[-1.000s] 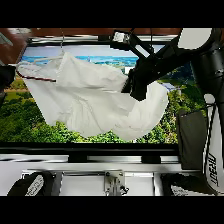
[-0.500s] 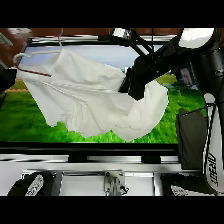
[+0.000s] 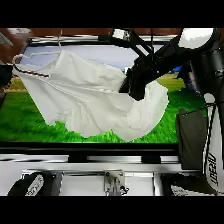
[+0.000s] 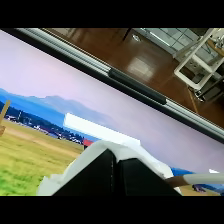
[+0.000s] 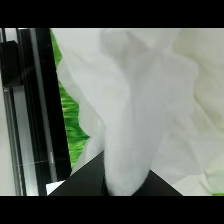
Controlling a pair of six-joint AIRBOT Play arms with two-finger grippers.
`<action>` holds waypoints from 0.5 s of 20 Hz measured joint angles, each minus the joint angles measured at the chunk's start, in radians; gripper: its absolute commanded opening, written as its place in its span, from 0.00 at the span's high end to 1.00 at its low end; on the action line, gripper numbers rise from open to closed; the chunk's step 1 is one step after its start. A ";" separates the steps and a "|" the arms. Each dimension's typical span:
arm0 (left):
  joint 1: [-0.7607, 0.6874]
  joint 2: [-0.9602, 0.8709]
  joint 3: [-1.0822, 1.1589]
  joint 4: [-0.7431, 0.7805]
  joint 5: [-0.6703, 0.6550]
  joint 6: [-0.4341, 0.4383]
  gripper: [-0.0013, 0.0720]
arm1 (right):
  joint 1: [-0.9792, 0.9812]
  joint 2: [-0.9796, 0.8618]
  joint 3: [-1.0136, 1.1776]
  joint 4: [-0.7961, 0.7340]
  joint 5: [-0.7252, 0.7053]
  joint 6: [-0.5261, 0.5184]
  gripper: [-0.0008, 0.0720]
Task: Fold the shirts.
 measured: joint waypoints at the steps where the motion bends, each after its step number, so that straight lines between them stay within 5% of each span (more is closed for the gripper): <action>1: 0.000 0.000 0.004 -0.008 0.005 0.000 0.93 | 0.000 0.000 0.000 -0.004 0.000 0.000 0.92; 10: -0.011 0.022 0.098 -0.055 -0.036 0.003 0.93 | 0.009 -0.006 -0.006 -0.082 -0.007 0.029 0.92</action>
